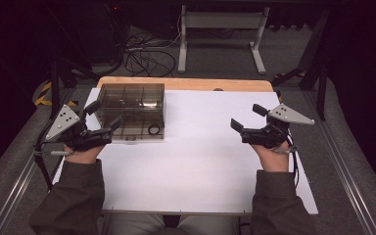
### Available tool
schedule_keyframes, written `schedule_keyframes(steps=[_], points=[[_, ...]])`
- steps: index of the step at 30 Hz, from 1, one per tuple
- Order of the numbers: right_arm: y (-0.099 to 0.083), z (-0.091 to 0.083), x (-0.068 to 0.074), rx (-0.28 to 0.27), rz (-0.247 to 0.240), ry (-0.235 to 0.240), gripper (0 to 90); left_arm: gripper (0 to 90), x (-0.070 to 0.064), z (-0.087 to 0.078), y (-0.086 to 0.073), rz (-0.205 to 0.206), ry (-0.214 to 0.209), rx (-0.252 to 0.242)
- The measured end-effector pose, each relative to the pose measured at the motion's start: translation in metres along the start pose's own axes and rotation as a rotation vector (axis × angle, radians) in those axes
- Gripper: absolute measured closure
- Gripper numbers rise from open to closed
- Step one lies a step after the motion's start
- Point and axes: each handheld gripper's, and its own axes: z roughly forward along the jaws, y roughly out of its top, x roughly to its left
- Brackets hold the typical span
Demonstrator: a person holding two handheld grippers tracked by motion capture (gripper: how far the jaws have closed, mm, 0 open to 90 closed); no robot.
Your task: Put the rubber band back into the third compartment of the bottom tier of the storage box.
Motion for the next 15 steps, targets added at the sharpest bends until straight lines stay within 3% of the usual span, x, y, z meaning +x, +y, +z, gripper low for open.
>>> schedule_keyframes(steps=[15], points=[[-0.0006,0.0007,0.0007,0.003,0.007,0.002,2.7,9.1,0.0024,-0.0004,-0.0027,0.004,-0.012,0.007]])
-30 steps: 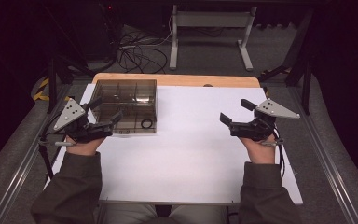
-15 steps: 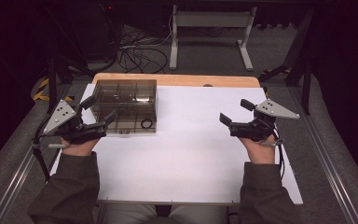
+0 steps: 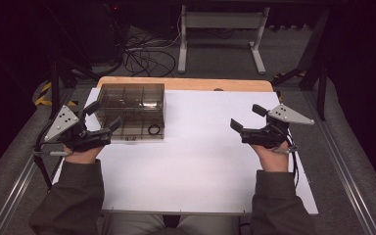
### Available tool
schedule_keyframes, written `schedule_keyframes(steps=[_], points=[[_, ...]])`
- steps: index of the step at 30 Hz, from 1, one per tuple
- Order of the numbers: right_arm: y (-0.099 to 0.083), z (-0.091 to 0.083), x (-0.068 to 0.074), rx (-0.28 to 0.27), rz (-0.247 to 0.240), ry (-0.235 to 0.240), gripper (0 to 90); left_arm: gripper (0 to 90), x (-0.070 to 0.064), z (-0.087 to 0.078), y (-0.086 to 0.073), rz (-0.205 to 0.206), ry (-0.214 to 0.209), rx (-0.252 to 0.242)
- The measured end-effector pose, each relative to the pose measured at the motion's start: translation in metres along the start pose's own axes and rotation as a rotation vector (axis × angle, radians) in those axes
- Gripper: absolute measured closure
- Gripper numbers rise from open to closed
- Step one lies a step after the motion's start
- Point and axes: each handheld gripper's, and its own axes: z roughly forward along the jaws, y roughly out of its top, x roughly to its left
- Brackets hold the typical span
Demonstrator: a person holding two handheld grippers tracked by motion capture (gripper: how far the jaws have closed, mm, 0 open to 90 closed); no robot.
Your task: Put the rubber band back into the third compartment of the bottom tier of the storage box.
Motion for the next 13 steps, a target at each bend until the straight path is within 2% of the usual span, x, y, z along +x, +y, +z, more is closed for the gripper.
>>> schedule_keyframes(steps=[13], points=[[-0.0005,0.0003,-0.0007,0.001,-0.003,0.001,2.7,9.1,0.0011,0.0013,-0.0022,0.010,0.002,0.009]])
